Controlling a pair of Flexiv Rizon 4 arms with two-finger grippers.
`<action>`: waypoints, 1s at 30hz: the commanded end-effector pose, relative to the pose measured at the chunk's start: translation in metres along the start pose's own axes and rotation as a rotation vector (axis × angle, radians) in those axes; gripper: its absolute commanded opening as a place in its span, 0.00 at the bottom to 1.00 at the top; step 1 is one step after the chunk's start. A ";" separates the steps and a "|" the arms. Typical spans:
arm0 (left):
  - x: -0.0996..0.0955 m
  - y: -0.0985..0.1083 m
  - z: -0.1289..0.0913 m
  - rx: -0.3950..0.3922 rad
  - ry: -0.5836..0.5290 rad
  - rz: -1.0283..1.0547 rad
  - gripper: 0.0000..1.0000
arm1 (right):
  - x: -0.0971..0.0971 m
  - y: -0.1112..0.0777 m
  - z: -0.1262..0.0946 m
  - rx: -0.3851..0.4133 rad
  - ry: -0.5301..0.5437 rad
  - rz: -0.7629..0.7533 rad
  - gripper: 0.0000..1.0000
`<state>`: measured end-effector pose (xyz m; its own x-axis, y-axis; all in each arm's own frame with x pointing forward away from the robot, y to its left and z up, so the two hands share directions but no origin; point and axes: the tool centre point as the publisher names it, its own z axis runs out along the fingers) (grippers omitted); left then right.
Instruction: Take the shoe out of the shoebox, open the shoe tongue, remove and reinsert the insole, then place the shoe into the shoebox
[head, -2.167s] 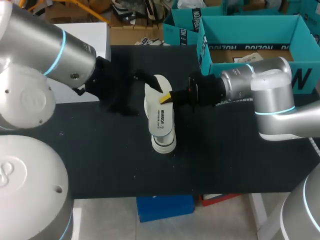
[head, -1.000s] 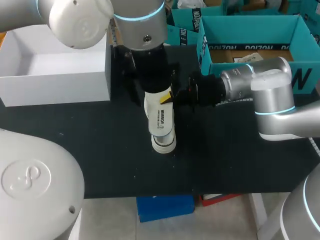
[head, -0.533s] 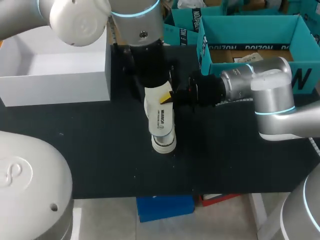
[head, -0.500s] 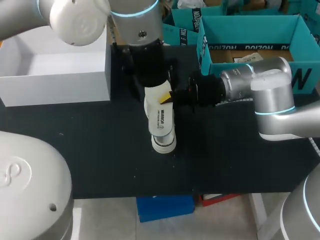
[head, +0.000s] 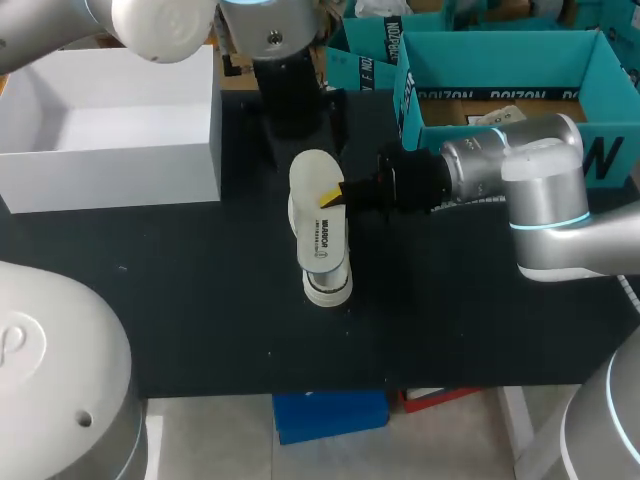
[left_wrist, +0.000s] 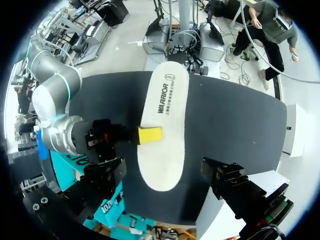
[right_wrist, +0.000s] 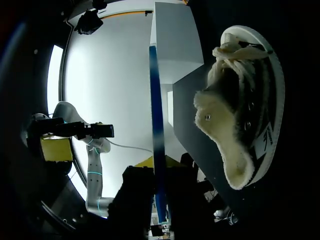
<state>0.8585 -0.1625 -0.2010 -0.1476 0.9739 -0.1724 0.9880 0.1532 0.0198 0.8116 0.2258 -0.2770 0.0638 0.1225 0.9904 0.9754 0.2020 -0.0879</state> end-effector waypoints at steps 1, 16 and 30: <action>-0.006 0.022 0.010 0.019 0.016 0.001 1.00 | -0.001 0.001 0.001 0.000 -0.001 0.000 0.00; -0.008 0.061 0.022 -0.003 -0.005 -0.007 1.00 | -0.001 0.001 0.001 0.000 -0.001 0.000 0.00; -0.011 0.092 0.035 -0.025 -0.010 -0.030 1.00 | -0.001 0.001 0.001 0.000 -0.001 0.000 0.00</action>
<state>0.9462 -0.1635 -0.2272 -0.1766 0.9670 -0.1835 0.9814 0.1873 0.0425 0.8116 0.2258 -0.2770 0.0638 0.1225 0.9904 0.9754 0.2021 -0.0878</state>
